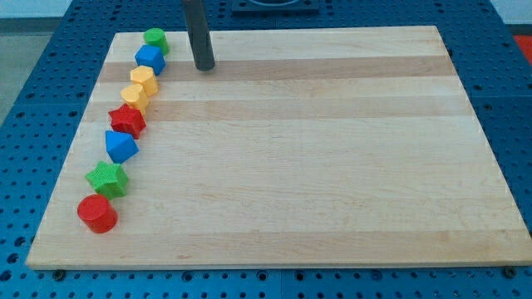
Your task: Separate the green circle from line of blocks
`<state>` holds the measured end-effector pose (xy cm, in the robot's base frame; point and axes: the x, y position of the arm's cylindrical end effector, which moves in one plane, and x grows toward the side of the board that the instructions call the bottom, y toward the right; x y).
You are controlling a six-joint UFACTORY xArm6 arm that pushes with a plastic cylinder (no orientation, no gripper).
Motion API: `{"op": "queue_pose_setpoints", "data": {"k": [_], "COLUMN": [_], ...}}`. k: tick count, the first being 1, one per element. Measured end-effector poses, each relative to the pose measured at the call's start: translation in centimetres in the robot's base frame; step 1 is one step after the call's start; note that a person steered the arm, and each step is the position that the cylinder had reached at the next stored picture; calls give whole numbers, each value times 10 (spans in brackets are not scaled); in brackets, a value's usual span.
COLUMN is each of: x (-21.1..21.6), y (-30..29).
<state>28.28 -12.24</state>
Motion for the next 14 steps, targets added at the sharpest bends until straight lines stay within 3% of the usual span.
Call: {"op": "queue_pose_setpoints", "data": {"k": [1,4,6,12,14], "x": [0,-90,-91,-90,-80], "y": [0,1,-16,-147,-125]}}
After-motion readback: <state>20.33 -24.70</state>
